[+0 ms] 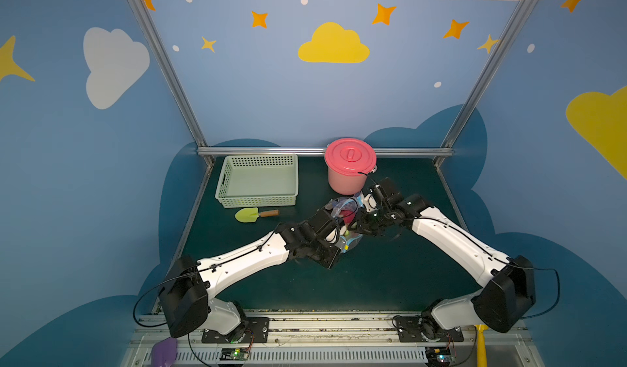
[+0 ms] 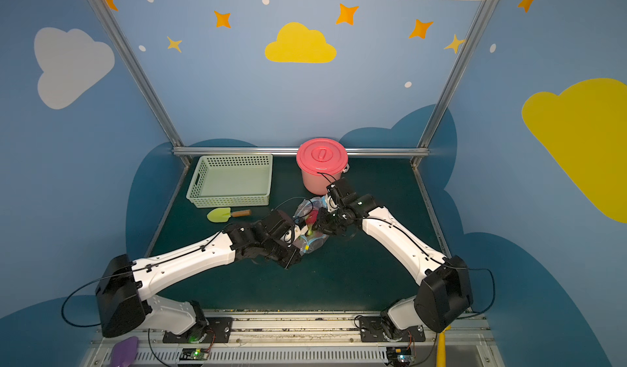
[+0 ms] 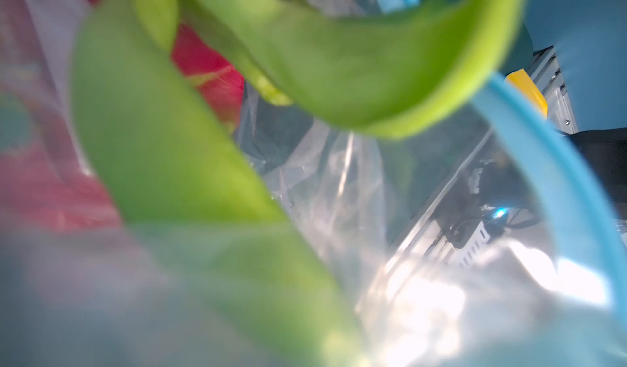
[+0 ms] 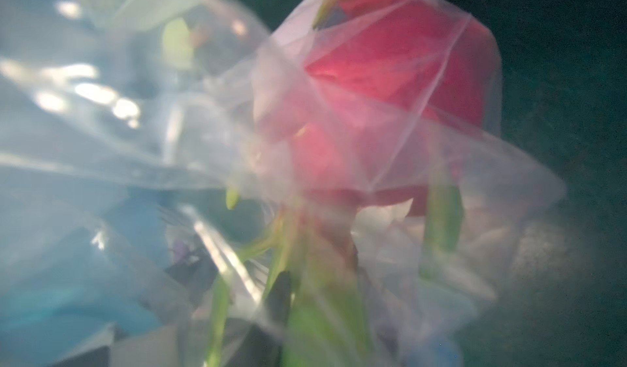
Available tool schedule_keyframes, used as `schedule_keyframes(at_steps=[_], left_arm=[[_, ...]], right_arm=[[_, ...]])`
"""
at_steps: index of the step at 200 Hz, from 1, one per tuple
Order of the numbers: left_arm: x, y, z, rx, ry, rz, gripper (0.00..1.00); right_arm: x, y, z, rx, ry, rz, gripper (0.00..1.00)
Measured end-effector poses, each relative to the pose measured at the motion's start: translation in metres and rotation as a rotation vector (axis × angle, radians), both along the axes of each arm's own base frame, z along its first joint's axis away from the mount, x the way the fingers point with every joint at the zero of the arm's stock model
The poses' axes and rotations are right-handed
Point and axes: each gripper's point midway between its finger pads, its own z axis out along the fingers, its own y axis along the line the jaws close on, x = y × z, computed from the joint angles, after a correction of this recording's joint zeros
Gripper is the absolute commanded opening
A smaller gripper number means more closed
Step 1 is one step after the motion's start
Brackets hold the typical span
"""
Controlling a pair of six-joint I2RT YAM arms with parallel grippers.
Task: Open the zip-top bag and take out the dragon fruit
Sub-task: Pick up the dragon fruit from the zipper food storage bag.
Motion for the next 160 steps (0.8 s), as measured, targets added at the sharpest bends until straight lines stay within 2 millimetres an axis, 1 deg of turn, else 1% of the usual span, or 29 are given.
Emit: schedule_keyframes(at_steps=[25,52,82,115,137,160], left_arm=[[-0.001,0.0,0.0,0.002,0.005,-0.002,0.12],[-0.002,0.0,0.0,0.004,0.011,-0.005,0.12],[-0.002,-0.004,0.0,0.001,0.022,-0.014,0.12],[-0.001,-0.006,-0.007,0.014,0.041,-0.016,0.11],[-0.001,-0.007,-0.012,0.023,0.049,-0.015,0.12],[0.002,-0.011,-0.012,0.023,0.05,-0.014,0.11]], right_arm=[[0.004,-0.007,-0.003,-0.053,-0.034,-0.009,0.5],[0.01,-0.012,-0.003,-0.087,-0.07,-0.021,0.48],[0.019,-0.006,0.003,-0.07,-0.123,-0.029,0.44],[0.027,-0.004,0.014,-0.062,-0.194,-0.044,0.42],[0.027,-0.004,0.016,-0.077,-0.212,-0.045,0.43],[0.03,-0.007,0.016,-0.095,-0.228,-0.054,0.4]])
